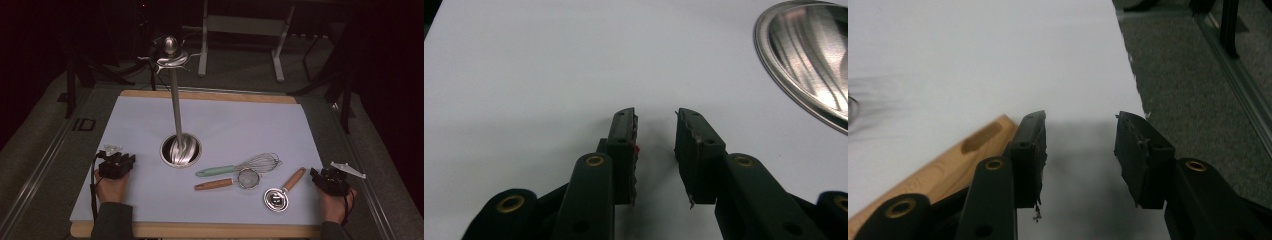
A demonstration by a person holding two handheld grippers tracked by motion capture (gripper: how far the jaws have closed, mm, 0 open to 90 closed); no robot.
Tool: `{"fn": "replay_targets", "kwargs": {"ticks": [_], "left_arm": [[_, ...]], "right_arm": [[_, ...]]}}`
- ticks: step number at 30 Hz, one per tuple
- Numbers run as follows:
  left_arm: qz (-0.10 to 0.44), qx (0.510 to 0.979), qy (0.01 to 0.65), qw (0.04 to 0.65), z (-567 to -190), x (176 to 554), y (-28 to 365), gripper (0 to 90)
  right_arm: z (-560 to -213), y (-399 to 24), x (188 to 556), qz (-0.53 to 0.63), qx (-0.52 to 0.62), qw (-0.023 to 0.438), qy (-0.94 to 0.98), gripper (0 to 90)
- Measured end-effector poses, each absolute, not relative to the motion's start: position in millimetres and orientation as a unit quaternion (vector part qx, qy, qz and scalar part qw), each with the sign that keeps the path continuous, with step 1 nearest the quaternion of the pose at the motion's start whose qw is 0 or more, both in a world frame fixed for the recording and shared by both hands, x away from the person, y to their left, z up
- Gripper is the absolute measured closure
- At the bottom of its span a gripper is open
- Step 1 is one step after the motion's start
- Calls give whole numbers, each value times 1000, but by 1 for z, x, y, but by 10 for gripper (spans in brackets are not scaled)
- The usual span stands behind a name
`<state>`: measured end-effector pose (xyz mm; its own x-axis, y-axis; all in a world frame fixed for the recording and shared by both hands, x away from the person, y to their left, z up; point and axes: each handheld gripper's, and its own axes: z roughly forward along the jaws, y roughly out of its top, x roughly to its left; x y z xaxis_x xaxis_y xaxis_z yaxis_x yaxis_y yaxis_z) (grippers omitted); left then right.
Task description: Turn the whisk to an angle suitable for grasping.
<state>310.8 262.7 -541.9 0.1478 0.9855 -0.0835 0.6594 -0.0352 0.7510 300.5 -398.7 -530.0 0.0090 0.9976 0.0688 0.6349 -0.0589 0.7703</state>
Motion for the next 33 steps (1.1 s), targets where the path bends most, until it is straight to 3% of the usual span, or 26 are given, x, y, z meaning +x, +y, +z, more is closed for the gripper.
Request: {"fn": "replay_targets", "kwargs": {"ticks": [10, 33], "left_arm": [[256, 686, 594, 332, -542, 309, 258, 673], [270, 697, 580, 323, -542, 308, 253, 669]], "right_arm": [[-510, -377, 297, 343, 598, 303, 658, 538], [-441, -306, 334, 389, 416, 240, 786, 555]]}}
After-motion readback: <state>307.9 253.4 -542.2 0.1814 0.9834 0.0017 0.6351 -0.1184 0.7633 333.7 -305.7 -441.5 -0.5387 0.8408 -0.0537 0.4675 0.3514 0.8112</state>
